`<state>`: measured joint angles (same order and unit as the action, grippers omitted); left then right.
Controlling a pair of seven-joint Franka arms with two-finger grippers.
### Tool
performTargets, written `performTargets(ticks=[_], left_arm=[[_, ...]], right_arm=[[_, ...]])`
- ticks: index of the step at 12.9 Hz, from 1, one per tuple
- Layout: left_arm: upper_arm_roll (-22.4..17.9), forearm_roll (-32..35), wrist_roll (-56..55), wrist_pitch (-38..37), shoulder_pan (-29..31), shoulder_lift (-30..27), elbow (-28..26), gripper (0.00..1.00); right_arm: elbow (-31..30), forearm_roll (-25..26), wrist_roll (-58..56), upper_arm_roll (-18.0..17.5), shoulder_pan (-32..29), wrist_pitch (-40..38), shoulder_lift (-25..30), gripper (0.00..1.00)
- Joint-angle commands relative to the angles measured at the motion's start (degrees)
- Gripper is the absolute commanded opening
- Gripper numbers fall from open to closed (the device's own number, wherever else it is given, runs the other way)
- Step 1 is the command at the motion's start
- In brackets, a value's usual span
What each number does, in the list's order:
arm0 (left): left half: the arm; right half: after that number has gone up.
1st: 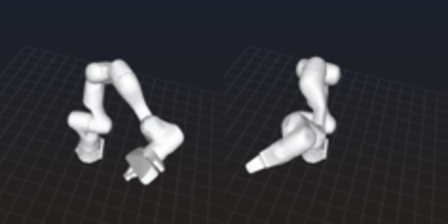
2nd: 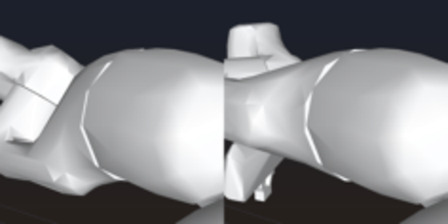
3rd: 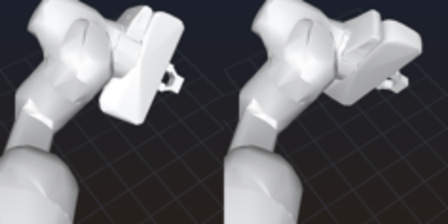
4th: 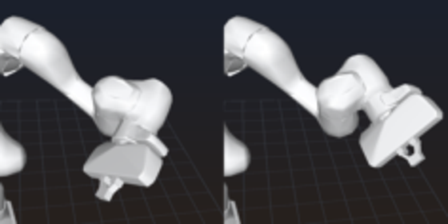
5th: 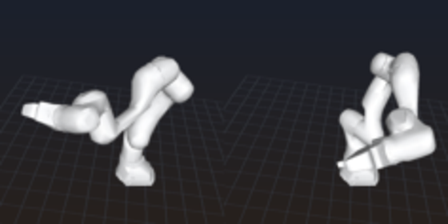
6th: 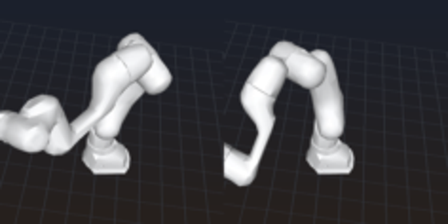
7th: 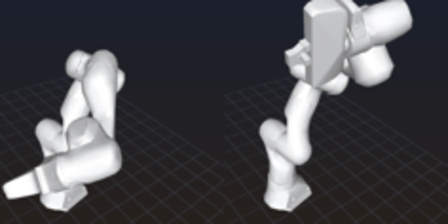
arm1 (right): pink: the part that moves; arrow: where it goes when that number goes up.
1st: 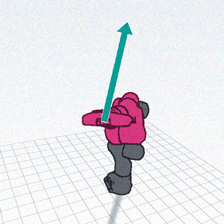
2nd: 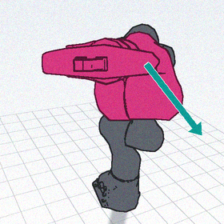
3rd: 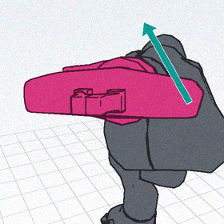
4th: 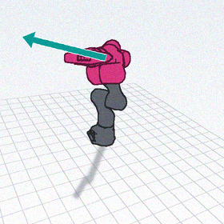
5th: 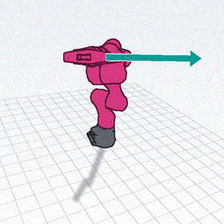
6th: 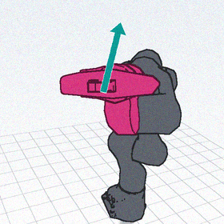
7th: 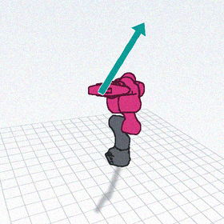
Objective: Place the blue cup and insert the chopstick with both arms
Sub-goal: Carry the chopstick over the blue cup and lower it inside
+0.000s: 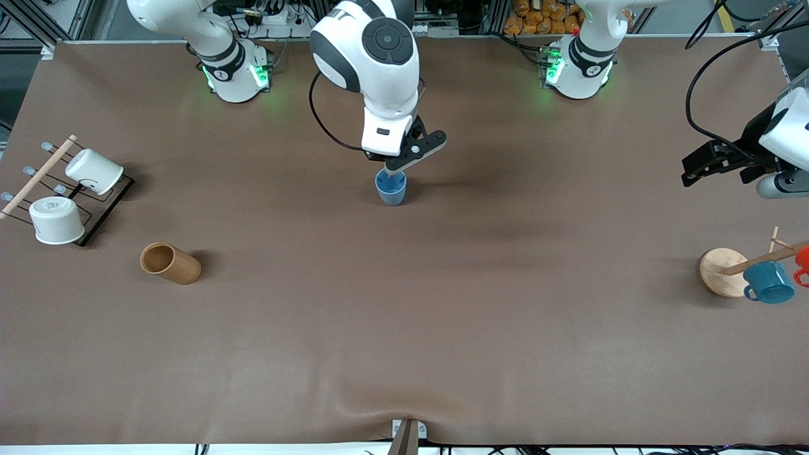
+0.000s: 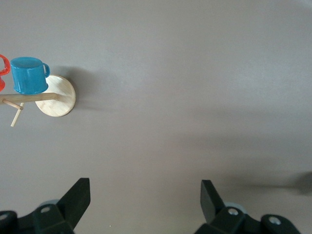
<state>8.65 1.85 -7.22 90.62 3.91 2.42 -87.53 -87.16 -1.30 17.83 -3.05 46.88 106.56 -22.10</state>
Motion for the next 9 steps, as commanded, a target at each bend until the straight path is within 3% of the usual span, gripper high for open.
performTargets(ticks=[1,2,3,4,5,9], left_arm=[[-0.1,-1.6,1.3,-1.0,0.3,-1.2,-0.5,1.00],[-0.1,-1.6,1.3,-1.0,0.3,-1.1,-0.4,1.00],[-0.1,-1.6,1.2,-0.9,0.3,-1.2,-0.4,1.00],[-0.1,-1.6,1.2,-1.0,0.3,-1.2,-0.4,1.00],[-0.1,-1.5,1.2,-1.0,0.3,-1.2,-0.4,1.00],[0.0,-1.4,1.2,-1.8,0.3,-1.4,-0.4,1.00]], right_arm=[[-0.4,0.3,1.9,0.4,0.8,2.5,-1.9,0.00],[-0.4,0.4,1.9,0.5,0.6,2.5,-2.6,0.00],[-0.4,0.4,1.9,0.5,0.2,2.2,-2.9,0.18],[-0.5,0.4,1.9,0.6,0.1,2.0,-3.1,0.88],[-0.4,0.4,2.0,0.6,0.2,1.9,-3.5,1.00],[0.1,0.5,2.5,0.8,-1.4,0.3,-1.5,1.00]])
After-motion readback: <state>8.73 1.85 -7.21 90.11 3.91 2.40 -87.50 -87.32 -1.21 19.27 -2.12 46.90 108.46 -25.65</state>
